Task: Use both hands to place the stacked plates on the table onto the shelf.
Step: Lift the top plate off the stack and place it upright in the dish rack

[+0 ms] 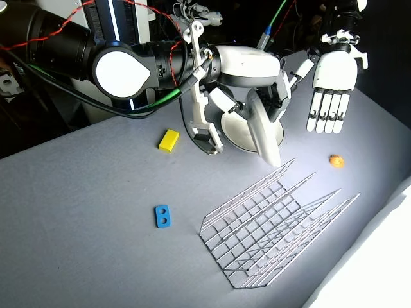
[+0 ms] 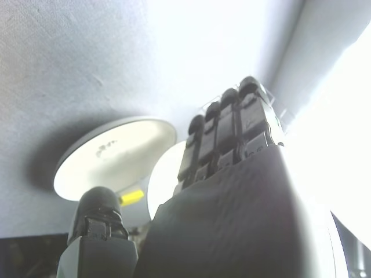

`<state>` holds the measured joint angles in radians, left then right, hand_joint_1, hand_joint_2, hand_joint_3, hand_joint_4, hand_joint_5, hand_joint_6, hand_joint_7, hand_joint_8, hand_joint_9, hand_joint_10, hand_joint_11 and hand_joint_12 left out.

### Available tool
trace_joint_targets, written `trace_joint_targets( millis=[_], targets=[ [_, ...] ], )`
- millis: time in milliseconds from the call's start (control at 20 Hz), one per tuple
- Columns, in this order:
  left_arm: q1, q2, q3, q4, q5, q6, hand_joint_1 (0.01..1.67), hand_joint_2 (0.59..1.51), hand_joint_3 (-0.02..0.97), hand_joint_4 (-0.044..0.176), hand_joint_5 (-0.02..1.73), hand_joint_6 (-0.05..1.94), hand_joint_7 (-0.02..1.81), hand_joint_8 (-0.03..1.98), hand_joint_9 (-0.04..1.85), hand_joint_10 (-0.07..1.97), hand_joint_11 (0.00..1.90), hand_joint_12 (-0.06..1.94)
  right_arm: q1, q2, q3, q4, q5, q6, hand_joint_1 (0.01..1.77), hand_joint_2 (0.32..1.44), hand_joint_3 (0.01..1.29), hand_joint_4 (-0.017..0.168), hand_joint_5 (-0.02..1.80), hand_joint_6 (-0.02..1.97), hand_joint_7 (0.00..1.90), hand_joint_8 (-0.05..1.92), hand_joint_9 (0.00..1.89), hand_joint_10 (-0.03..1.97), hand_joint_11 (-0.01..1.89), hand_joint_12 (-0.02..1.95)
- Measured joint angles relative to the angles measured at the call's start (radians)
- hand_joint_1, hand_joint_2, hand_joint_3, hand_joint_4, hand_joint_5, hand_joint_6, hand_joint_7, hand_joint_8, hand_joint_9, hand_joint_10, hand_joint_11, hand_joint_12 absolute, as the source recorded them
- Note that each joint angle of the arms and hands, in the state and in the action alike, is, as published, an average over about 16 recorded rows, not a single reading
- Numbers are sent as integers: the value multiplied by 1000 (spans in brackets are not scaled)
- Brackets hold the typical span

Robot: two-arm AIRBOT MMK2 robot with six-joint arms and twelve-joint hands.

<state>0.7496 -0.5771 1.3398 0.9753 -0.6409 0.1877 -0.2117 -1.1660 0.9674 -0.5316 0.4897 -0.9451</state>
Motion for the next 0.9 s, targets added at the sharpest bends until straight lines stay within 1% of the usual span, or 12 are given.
trace_joint_targets(
  millis=[350,500,700,900],
  targets=[
    [-10,0,23,-4,30,0,20,1140,6,3,20,17,15,16,15,5,14,17,38,19,-9,24,25,-19,1358,962,18,0,963,871,1044,902,1053,862,914,993],
    [-14,0,35,1,25,0,20,1138,6,3,21,17,18,16,15,5,15,17,55,30,-12,41,32,-30,1358,962,18,0,969,860,1050,898,1056,865,919,988],
    [-17,-2,54,17,-12,1,20,1133,7,3,22,16,20,16,17,5,15,16,74,45,-13,77,34,-53,1358,962,18,0,964,866,1055,898,1051,869,916,985],
    [-16,-4,75,50,-78,4,20,1127,7,3,22,16,23,15,18,5,15,16,86,62,-13,124,32,-84,1358,962,18,0,953,888,1069,870,1047,870,914,984]
  ],
)
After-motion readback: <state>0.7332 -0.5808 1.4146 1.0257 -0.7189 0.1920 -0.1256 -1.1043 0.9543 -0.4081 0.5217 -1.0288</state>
